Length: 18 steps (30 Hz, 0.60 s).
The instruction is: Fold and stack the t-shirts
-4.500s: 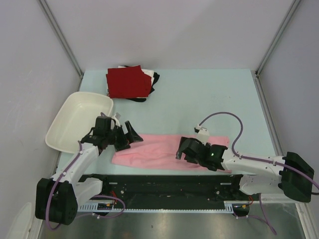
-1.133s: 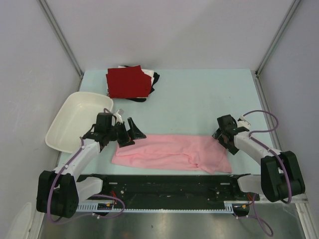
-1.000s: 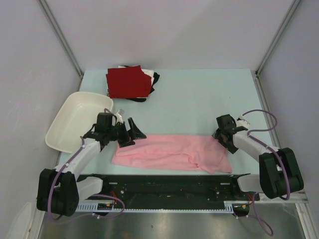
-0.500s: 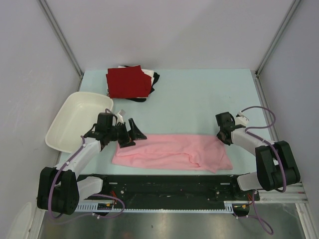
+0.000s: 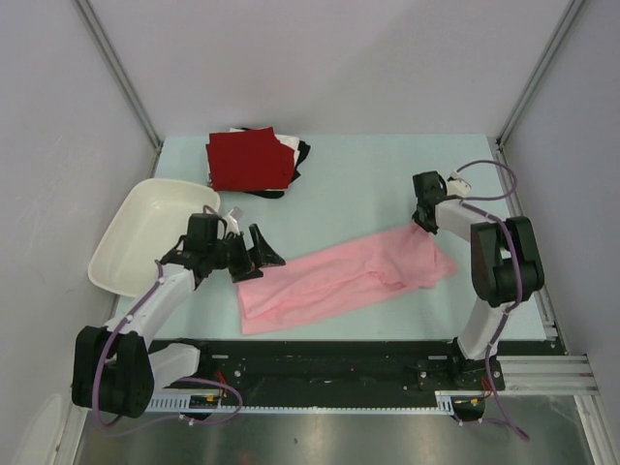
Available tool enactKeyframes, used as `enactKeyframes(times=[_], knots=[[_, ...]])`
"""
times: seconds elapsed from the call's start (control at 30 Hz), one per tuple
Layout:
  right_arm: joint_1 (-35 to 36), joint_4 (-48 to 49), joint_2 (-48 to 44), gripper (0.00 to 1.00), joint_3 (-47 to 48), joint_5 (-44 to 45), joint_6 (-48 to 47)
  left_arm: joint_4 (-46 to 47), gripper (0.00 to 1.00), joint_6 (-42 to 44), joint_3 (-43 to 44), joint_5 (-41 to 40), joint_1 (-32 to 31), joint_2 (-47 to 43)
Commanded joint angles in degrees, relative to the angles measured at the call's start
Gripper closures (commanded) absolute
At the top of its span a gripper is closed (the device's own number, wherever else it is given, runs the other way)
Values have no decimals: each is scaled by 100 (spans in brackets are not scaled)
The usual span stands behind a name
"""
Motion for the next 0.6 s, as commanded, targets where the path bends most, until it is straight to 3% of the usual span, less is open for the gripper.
enactKeyframes(times=[0.0,0.13,0.27,0.4,0.43,0.47,0.53,0.57], knots=[[-178,422,879,100,1064,-176,-372,-10,0,47,321,69,-18,33],[-283,353,1874,100,2337,-632,-503,8,0,12,400,33,-18,121],[-292,62,2990,100,4513,-1457,-688,-10,0,29,471,24,-18,261],[-117,193,3800,96,5921,-2004,-784,34,0,12,523,16,-18,349],[-90,324,3984,92,6126,-2022,-924,43,0,3,532,-2,-18,350],[-38,395,4055,77,6346,-2022,-1021,52,0,12,541,-2,-18,341],[16,614,4170,60,6769,-1987,-1214,34,0,47,576,-2,-18,323],[16,694,4240,46,6857,-1978,-1224,25,0,55,585,-28,-18,297]])
